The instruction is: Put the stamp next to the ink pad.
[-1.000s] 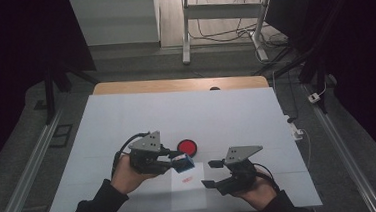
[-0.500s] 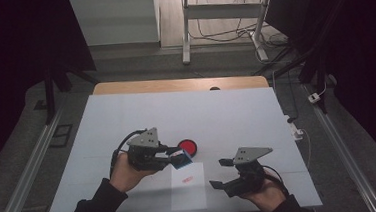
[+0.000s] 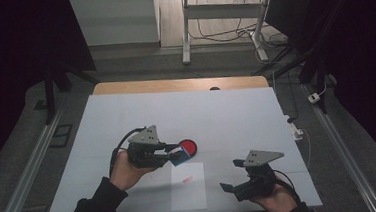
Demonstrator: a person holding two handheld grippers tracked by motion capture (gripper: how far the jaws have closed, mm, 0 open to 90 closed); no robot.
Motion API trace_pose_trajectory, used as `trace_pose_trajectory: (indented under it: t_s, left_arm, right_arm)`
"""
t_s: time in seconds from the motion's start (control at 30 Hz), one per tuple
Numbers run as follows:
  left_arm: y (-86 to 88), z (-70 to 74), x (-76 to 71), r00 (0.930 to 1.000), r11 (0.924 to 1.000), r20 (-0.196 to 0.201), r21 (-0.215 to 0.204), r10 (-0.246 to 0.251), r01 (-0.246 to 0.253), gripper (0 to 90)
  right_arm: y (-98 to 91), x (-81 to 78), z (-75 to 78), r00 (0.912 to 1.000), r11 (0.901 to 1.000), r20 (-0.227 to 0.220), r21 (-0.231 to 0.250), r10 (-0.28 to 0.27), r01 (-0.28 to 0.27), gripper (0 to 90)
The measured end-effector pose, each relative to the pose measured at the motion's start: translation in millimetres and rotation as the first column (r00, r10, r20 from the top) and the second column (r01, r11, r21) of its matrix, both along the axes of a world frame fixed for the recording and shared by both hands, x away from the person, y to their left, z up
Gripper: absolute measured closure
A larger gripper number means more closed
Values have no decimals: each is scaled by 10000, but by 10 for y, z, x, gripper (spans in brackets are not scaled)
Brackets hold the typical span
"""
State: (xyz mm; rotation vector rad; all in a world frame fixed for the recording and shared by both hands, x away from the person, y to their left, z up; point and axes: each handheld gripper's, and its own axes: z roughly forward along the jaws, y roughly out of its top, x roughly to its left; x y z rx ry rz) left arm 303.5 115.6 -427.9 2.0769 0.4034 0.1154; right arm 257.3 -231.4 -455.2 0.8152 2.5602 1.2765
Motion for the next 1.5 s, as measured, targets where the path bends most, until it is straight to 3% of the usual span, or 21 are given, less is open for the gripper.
trace_pose_trajectory:
  t_s: [0.2,0.43,0.73,0.8,1.2,1.37,1.5]
  left_arm:
    - [21,-17,29,9997,9997,-60,97,245,-245,700]
    - [69,-48,70,9978,9973,-107,343,658,-654,700]
    - [194,-110,146,9887,9861,-145,761,1490,-1475,700]
    - [227,-128,164,9854,9829,-218,780,1690,-1668,700]
    - [441,-246,283,9602,9565,-312,1025,2777,-2733,700]
    - [506,-306,326,9496,9423,-224,1332,3128,-3072,699]
    - [564,-361,366,9354,9275,-351,1477,3518,-3433,699]
  right_arm:
    - [-102,-18,6,9992,9992,52,71,-397,397,63]
    - [-174,-42,-1,9977,9977,193,-189,-649,652,29]
    - [-279,-85,-13,9913,9912,529,-484,-1203,1228,0]
    - [-302,-102,-12,9876,9876,690,-595,-1411,1453,0]
    - [-497,-114,-29,9751,9749,247,-287,-2202,2209,0]
    - [-544,-122,-20,9705,9706,317,-219,-2390,2397,0]
    - [-566,-125,-17,9699,9699,340,-267,-2413,2422,0]
